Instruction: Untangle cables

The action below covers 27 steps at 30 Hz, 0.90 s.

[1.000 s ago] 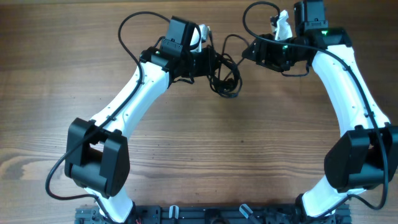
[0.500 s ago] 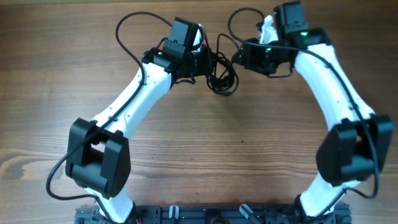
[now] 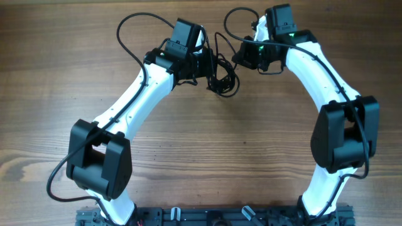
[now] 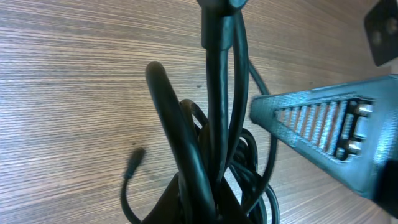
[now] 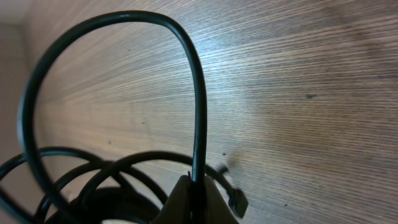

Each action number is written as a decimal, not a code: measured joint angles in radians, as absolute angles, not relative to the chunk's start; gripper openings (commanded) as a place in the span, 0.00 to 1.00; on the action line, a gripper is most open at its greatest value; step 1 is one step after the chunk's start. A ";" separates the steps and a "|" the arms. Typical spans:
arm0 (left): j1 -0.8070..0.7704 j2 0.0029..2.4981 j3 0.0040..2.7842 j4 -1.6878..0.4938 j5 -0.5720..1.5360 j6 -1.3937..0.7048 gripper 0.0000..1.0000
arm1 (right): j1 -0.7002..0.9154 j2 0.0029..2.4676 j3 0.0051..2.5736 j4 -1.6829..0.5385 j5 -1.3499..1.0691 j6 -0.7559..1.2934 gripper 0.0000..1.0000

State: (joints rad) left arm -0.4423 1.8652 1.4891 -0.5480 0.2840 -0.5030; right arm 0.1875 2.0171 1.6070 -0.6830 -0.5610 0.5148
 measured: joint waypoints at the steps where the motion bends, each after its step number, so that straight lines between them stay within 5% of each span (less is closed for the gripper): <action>1: -0.442 1.865 1.489 -0.551 0.280 -0.503 0.04 | 0.180 2.014 1.607 -0.683 -0.575 0.510 0.04; 16: -0.443 1.865 1.489 -0.608 0.229 -0.503 0.04 | -0.031 1.555 1.608 -0.687 -0.814 0.502 0.04; 27: -0.445 1.865 1.489 -0.604 0.241 -0.503 0.04 | -0.226 1.529 1.611 -0.894 -0.720 0.463 0.04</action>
State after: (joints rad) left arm -0.4450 1.8652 1.4895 -0.6044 0.2405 -0.5034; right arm -0.2260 1.5288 1.6112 -0.8936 -0.7197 0.4633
